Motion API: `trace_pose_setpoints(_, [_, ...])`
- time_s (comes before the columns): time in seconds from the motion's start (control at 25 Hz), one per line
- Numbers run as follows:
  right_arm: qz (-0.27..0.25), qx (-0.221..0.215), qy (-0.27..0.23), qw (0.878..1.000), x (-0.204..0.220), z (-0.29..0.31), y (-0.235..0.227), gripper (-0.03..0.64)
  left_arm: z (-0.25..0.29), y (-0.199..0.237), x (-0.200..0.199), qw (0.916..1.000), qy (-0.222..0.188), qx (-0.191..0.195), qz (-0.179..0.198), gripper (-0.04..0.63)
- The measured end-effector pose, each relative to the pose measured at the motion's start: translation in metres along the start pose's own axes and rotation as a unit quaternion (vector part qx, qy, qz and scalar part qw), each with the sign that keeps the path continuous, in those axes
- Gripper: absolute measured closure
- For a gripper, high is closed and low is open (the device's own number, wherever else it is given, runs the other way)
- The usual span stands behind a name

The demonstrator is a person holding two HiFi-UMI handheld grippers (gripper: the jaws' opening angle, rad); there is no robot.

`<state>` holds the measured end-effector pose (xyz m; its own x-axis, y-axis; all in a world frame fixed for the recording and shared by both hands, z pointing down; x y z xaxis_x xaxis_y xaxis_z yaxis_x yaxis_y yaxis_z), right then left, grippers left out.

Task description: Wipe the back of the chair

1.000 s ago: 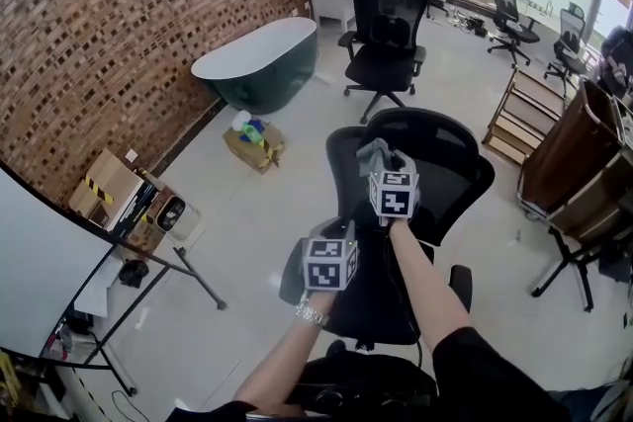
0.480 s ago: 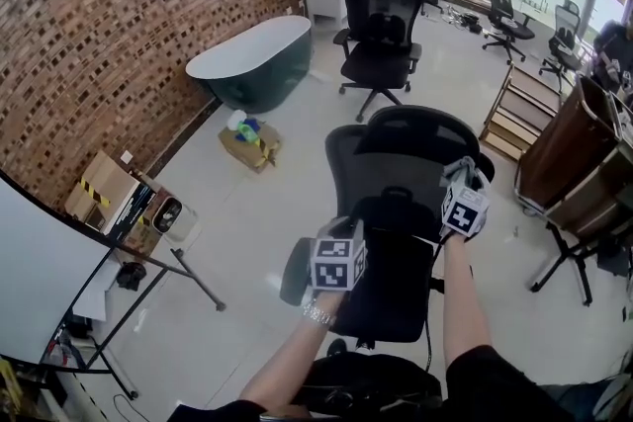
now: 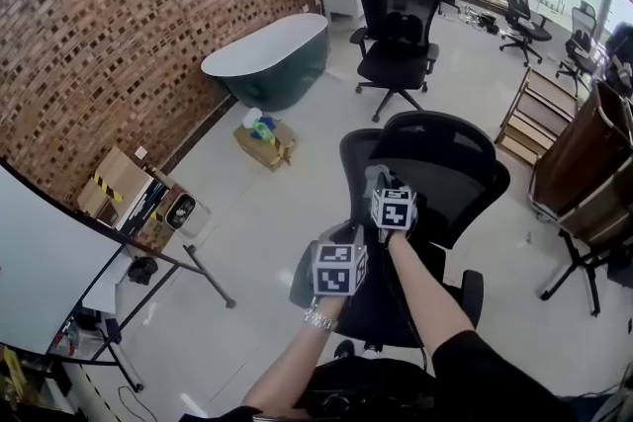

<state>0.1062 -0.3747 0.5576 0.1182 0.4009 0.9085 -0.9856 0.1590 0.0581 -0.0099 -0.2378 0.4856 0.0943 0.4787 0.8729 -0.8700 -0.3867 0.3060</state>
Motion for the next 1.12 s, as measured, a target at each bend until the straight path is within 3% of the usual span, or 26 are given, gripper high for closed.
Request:
trace_pose_setpoints(0.12, [-0.028,-0.024,0.011,0.999,-0.003,0.037,0.008,0.571,-0.006,0.014,0.003,0.9998,0.003,-0.020,0.000,0.537])
trace_pose_setpoints(0.2, [-0.051,-0.003,0.029,0.998,0.009,0.047,-0.010,0.571,-0.012,0.021,0.005,0.9995,0.003,-0.031,-0.004,0.538])
trace_pose_setpoints(0.4, [-0.072,0.099,0.047,0.991,0.043,0.031,-0.109,0.571,-0.019,0.036,0.001,0.9986,0.002,-0.052,-0.010,0.537])
trace_pose_setpoints(0.6, [-0.123,0.231,0.060,0.963,0.079,-0.043,-0.230,0.571,-0.013,0.047,-0.024,0.9987,-0.010,-0.049,-0.001,0.538])
trace_pose_setpoints(0.84, [-0.084,0.303,0.132,0.940,0.148,-0.119,-0.324,0.571,-0.016,0.062,-0.041,0.9982,-0.013,-0.030,0.050,0.538])
trace_pose_setpoints(0.96, [-0.059,0.277,0.132,0.950,0.170,-0.122,-0.303,0.571,-0.024,0.072,-0.046,0.9981,-0.024,-0.041,0.040,0.538])
trace_pose_setpoints(1.12, [-0.060,0.152,0.076,0.984,0.155,-0.069,-0.192,0.571,-0.027,0.051,-0.034,0.9992,-0.023,-0.030,0.014,0.538])
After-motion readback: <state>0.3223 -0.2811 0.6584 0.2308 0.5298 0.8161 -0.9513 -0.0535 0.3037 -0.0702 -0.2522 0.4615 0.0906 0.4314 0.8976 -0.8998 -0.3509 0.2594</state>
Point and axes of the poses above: the fingertips, and each gripper's own axes: z forward along the fingers, y to its left, x out of its underside, the point moved 4 cm from there along -z, backward along the fingers, and after that the axes turned 9 degrees about -z, right-handed, at the moved point
